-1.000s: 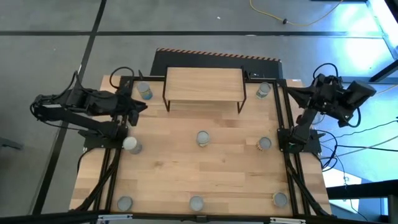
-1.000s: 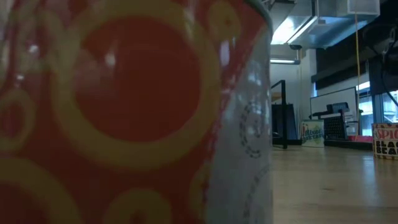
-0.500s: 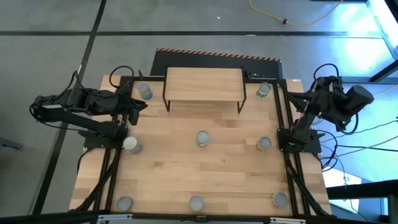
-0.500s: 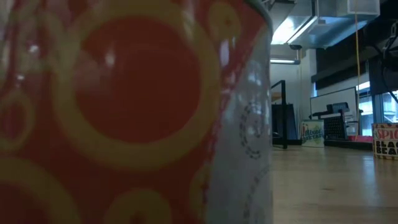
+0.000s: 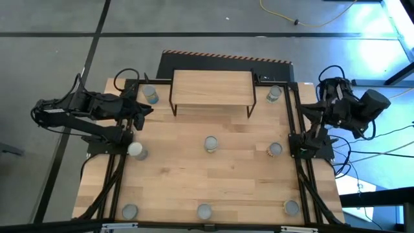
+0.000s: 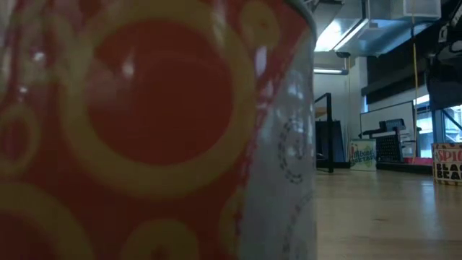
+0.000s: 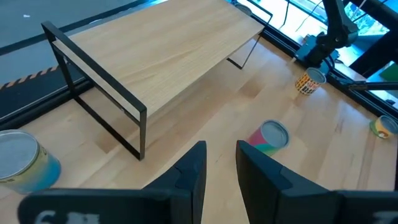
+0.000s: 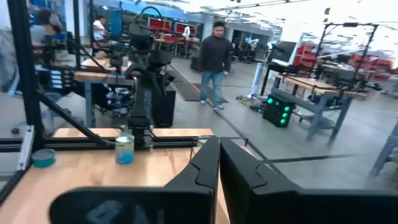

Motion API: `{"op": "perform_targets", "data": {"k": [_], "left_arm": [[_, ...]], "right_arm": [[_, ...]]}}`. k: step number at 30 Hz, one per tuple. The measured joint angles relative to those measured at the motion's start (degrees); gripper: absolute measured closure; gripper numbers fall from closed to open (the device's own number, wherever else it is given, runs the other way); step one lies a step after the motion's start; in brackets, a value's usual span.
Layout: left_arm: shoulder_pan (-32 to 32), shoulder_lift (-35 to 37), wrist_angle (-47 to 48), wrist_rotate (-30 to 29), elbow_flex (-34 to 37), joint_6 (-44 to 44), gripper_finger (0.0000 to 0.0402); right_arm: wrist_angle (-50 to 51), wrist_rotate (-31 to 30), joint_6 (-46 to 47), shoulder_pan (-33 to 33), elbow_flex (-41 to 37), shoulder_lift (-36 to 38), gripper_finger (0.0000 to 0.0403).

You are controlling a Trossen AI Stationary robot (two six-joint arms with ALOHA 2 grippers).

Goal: Pick and place cans onto a shelf
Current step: Put the canned chicken soup on the shelf

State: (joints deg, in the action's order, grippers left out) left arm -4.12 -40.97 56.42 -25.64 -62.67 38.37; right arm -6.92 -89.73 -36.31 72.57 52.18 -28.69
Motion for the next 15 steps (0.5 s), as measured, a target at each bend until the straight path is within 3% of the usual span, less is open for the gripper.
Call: {"op": "perform_targets", "data": {"k": [8,15], "left_arm": [[0.0,0.0,0.0,0.0,0.0,0.0,0.0321],[0.0,0.0,0.0,0.0,0.0,-0.1,0.0321]], "right_arm": [[-0.4,-0.3,-9.5,-2.6,3.9,0.7,0.0386],[-0.6,-0.3,-10.5,-6.3,4.3,-0.9,0.0386]]}}
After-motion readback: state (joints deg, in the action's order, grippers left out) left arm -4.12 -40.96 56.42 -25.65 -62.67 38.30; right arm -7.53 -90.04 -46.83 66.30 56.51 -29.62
